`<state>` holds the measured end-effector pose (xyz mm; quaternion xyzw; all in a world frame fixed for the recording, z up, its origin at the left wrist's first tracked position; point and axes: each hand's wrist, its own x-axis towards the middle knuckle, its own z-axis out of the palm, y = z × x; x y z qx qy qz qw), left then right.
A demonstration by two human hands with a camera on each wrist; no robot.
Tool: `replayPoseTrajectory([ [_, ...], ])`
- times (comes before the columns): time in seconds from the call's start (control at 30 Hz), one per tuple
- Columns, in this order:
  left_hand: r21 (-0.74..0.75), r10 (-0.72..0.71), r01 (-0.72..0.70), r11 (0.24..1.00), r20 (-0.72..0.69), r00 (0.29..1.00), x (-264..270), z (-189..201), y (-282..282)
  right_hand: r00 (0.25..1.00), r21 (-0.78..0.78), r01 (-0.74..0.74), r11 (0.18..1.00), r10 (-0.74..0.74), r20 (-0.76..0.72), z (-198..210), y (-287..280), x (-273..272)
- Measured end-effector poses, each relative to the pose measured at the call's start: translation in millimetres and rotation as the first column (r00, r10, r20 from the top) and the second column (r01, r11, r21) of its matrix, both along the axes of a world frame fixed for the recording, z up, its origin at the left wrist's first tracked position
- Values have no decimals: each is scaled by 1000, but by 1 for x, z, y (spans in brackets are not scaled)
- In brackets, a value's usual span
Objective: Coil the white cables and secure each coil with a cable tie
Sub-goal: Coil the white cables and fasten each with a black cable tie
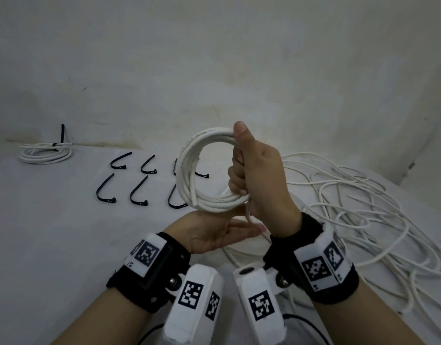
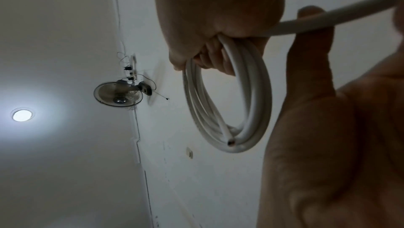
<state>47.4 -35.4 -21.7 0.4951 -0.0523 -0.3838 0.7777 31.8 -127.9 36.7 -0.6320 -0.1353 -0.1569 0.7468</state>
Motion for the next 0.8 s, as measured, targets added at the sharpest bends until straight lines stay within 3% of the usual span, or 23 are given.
replayPoseTrajectory([
  [0.13, -95, 215, -209, 973, 62, 975, 6, -4, 1, 990, -1, 122, 993, -121, 68, -7, 2, -3],
  [0.47, -51, 347, -359, 932, 409, 844, 4, 6, 0, 936, 340, 301, 891, -344, 72, -12, -14, -7],
  [0.63, -128, 445, -442, 888, 480, 756, 6, 5, 0, 910, 511, 355, 782, -414, 1, -13, -22, -3],
  [0.8, -190, 499, -477, 858, 527, 688, 8, 4, 2, 914, 502, 394, 770, -388, -122, -18, -25, 3],
])
